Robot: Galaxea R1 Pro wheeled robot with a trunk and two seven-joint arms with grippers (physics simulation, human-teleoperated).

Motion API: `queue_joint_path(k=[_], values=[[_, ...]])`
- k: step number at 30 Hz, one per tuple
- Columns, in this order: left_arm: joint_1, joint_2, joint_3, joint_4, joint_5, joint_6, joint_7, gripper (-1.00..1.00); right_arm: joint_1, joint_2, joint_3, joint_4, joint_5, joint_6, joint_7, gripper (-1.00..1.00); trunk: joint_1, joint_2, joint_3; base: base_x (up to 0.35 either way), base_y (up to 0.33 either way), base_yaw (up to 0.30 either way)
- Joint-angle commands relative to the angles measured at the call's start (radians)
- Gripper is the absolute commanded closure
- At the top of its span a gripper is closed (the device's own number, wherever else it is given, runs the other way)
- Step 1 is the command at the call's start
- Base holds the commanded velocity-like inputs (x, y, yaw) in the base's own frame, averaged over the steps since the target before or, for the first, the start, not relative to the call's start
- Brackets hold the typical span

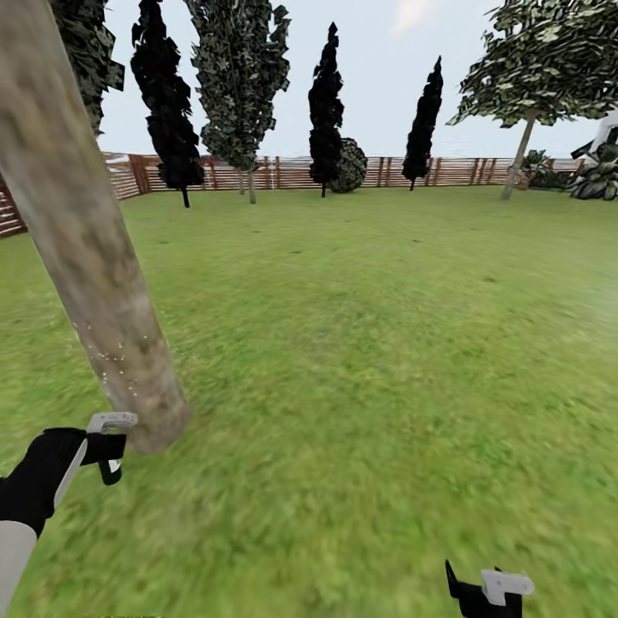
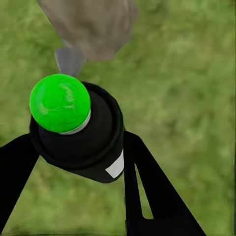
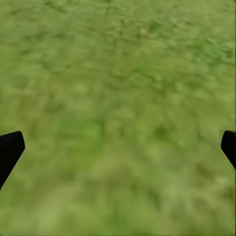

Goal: In the garden, pick up the pesticide atomizer on the floor and spray pesticide onto both trees until each tree trunk is fully covered.

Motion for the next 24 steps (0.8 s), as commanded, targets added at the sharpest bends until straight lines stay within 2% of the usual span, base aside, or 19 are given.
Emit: queue_joint_path(k=[1,4,10,24], values=[[-0.001,-0.006,0.001,0.000,-0.006,0.005,-0.006,1.00,-0.001,0.000,-0.008,0.001,0.000,-0.004,0.010,-1.00,0.000,0.000,-0.001,0.118,-0.253,0.276],[-0.001,-0.021,0.002,0.000,-0.009,0.004,0.001,1.00,-0.001,0.000,-0.008,0.001,0.000,-0.004,0.010,-1.00,0.000,0.000,-0.001,0.117,-0.254,0.277],[-0.001,-0.023,0.003,0.000,-0.007,0.004,0.043,1.00,-0.001,0.000,-0.008,0.001,0.000,-0.004,0.010,-1.00,0.000,0.000,-0.001,0.138,-0.254,0.277],[-0.001,-0.034,0.004,0.000,0.006,-0.001,0.046,1.00,-0.001,0.001,-0.008,0.001,0.000,-0.004,0.010,-1.00,0.000,0.000,-0.001,0.154,-0.254,0.277]])
